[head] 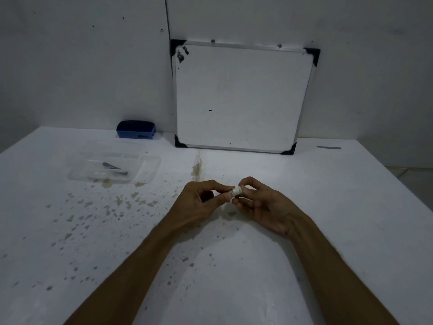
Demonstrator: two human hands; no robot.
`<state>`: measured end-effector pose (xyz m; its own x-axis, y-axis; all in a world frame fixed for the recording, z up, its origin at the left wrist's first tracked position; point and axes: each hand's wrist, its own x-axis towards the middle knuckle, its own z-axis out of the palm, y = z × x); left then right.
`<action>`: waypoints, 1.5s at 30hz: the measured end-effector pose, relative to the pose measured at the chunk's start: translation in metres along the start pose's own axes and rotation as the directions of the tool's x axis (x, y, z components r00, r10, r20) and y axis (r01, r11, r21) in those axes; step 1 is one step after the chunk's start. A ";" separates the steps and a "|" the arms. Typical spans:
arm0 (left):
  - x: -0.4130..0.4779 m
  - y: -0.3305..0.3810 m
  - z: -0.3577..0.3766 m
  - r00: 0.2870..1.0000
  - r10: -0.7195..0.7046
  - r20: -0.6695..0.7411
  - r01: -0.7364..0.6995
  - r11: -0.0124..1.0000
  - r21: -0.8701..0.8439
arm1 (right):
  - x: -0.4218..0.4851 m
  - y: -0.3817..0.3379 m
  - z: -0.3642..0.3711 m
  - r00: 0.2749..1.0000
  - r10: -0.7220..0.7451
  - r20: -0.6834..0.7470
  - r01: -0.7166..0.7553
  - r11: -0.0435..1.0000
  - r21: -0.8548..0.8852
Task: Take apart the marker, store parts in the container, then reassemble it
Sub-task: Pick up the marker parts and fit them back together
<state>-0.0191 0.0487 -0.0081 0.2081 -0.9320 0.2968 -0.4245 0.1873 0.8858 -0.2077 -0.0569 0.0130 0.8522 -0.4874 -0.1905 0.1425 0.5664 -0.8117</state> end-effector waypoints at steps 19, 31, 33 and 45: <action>0.000 0.000 -0.044 0.985 -0.132 -0.111 0.144 0.983 0.116 | 0.004 0.019 0.008 0.832 -0.524 -0.182 0.266 0.665 -0.698; 0.017 0.003 -0.002 0.974 -0.110 -0.196 0.110 0.994 -0.013 | 0.030 0.020 0.035 0.888 -0.277 -0.368 0.226 0.958 -0.176; 0.016 -0.002 -0.009 0.982 -0.135 -0.135 0.136 0.991 0.003 | 0.035 0.019 0.037 0.866 -0.308 -0.393 0.216 0.941 -0.261; 0.020 -0.065 -0.034 0.925 -0.229 -0.303 0.356 0.800 0.483 | 0.099 -0.005 -0.004 0.629 -0.612 -0.479 -0.384 0.292 -0.876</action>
<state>0.0424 0.0282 -0.0477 0.5568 -0.8109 0.1798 -0.6912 -0.3323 0.6417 -0.1262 -0.1103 -0.0042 0.2078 -0.9718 0.1118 -0.7267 -0.2299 -0.6474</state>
